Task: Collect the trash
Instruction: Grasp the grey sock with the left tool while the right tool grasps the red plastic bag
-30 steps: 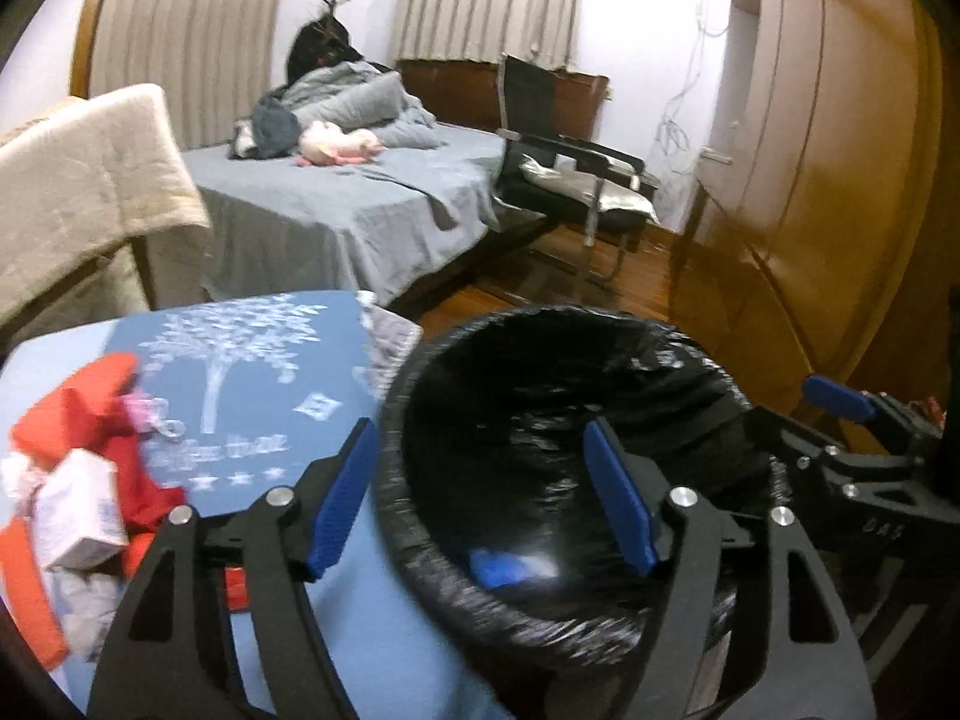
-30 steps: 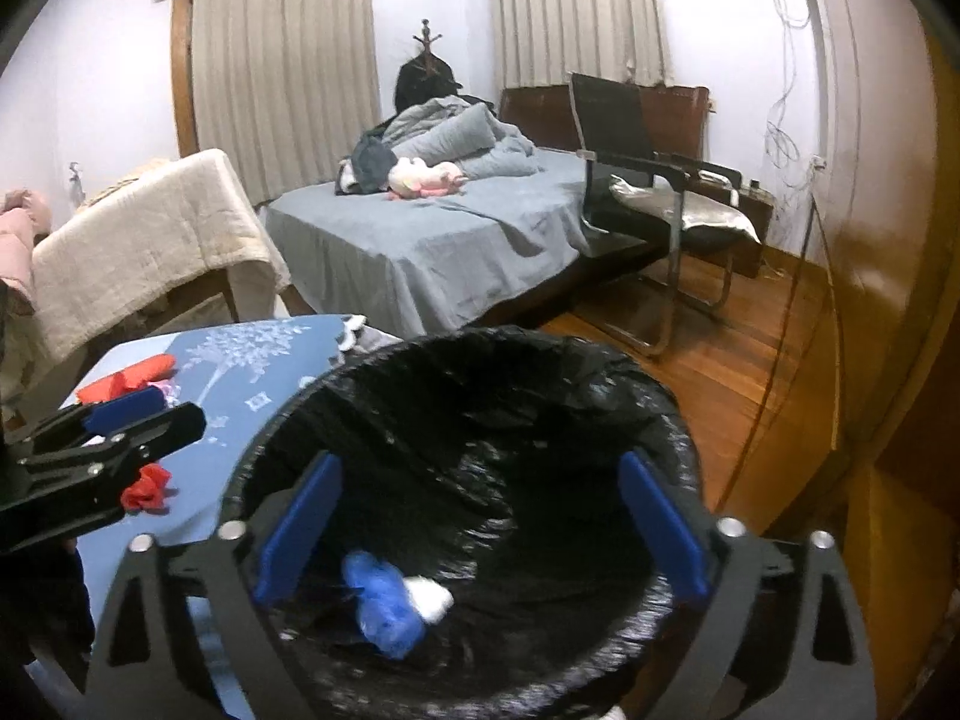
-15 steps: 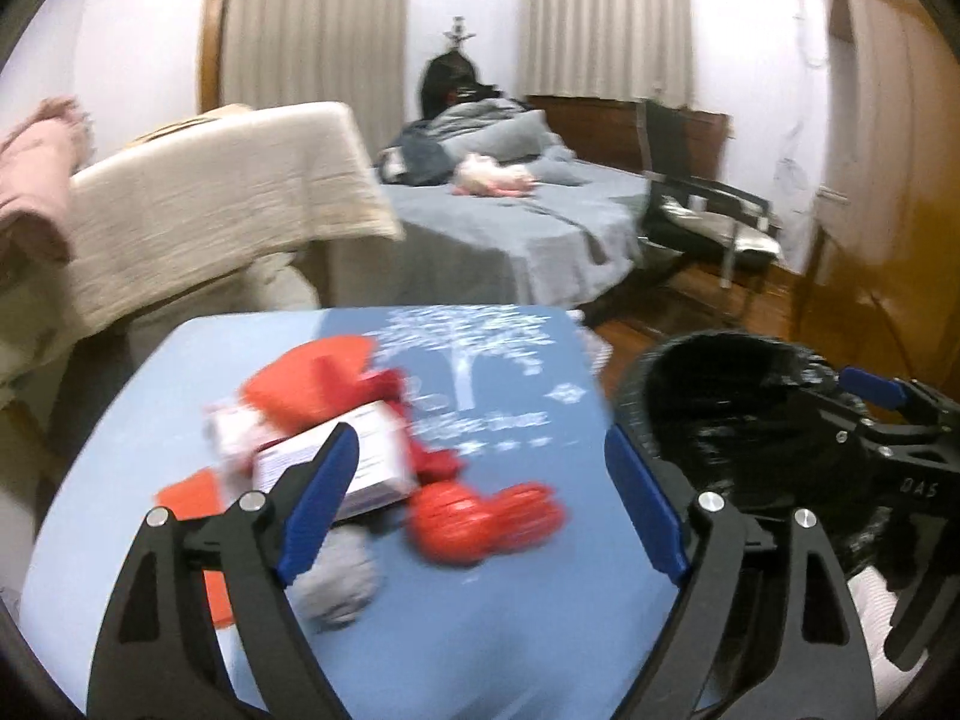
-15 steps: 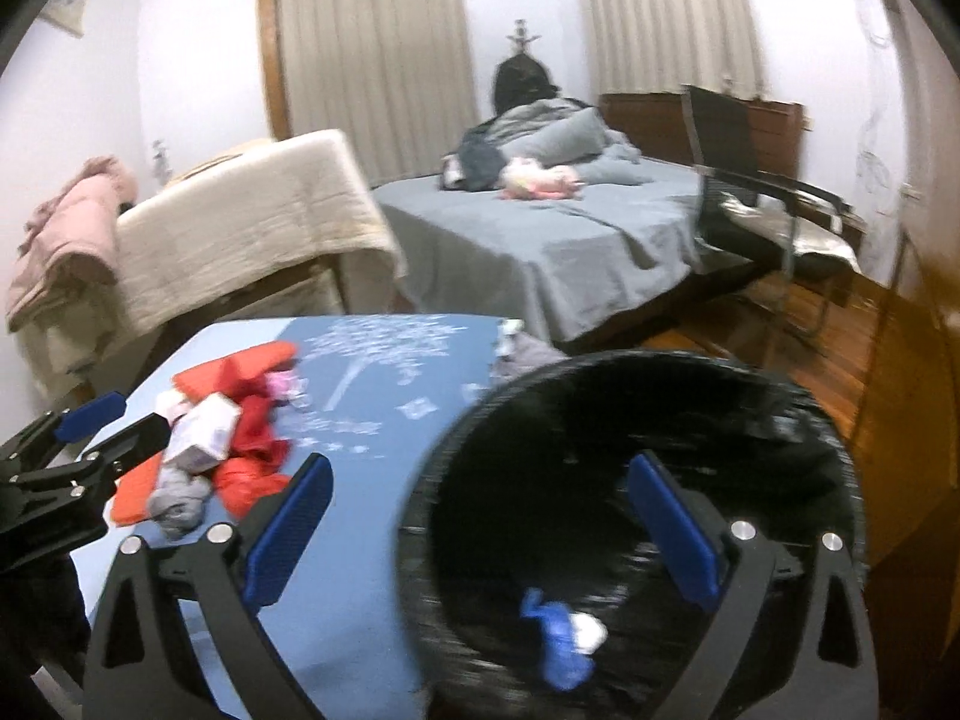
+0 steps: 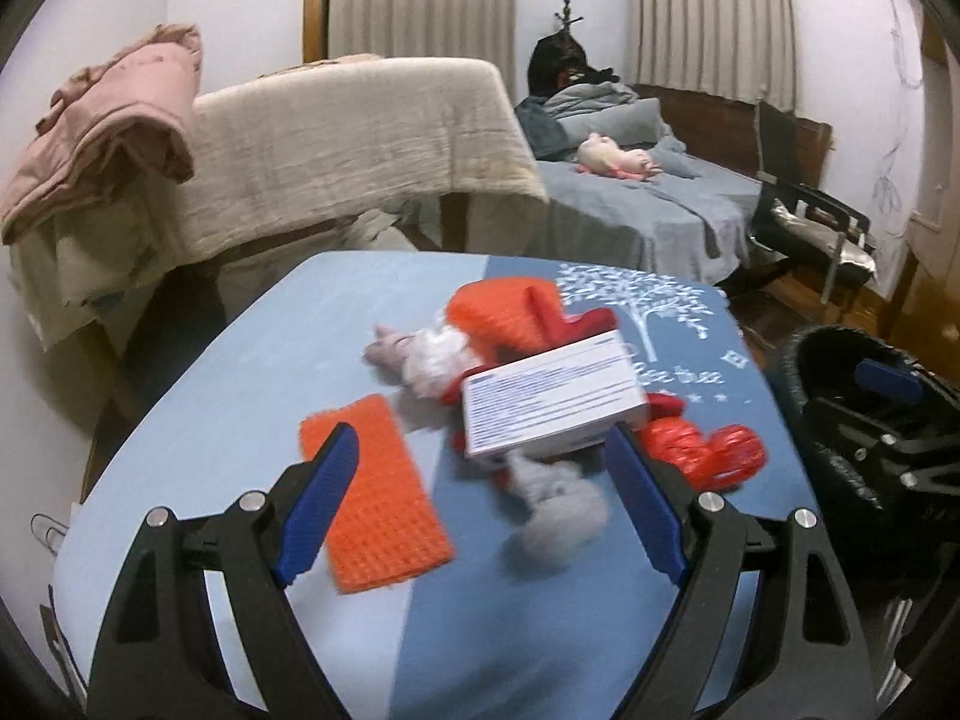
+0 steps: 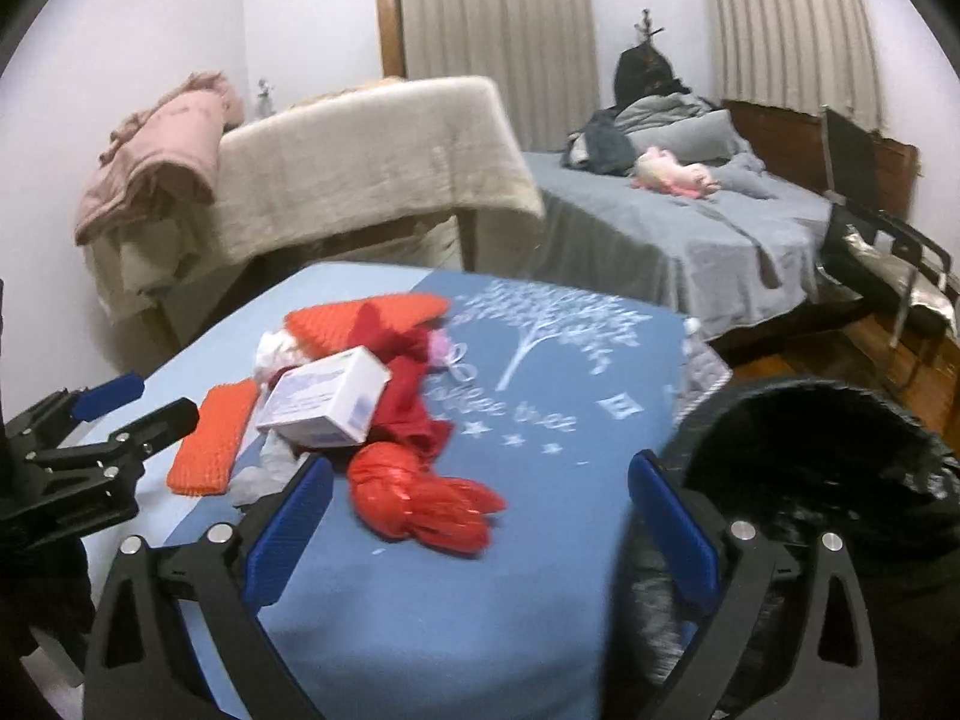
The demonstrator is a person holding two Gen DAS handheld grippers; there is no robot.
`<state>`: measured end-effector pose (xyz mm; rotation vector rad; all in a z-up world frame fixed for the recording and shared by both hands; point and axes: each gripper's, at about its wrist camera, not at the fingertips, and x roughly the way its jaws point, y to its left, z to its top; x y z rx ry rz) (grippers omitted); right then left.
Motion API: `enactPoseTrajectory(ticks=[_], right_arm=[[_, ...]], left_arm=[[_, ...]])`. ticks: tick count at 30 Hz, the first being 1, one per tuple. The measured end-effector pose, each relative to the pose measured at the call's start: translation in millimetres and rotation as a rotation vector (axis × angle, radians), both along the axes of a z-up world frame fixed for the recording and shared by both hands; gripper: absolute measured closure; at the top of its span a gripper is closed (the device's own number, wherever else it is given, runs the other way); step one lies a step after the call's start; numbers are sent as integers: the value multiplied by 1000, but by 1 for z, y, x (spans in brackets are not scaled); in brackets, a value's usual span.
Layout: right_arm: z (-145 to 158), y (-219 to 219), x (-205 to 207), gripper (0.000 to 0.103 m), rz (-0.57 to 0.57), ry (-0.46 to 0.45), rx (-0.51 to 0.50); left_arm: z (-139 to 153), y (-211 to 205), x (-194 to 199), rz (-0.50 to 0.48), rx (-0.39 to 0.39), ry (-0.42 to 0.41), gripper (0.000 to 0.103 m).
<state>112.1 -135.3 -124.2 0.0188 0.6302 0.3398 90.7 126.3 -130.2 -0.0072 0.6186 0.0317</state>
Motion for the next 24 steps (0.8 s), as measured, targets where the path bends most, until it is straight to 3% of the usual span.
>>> enactPoseTrajectory(ticks=[8,13,19,24], right_arm=[[-31,30,21,7,34,73,-18],[-44,41,29,13,49,106,-38],[-56,48,40,31,72,163,-47],[-57,51,39,54,129,184,-23]], left_arm=[[-14,18,0,29,-4,31,21],[-20,19,2,35,-14,47,21],[-24,17,5,28,-22,59,21],[-27,9,6,16,-27,66,21]])
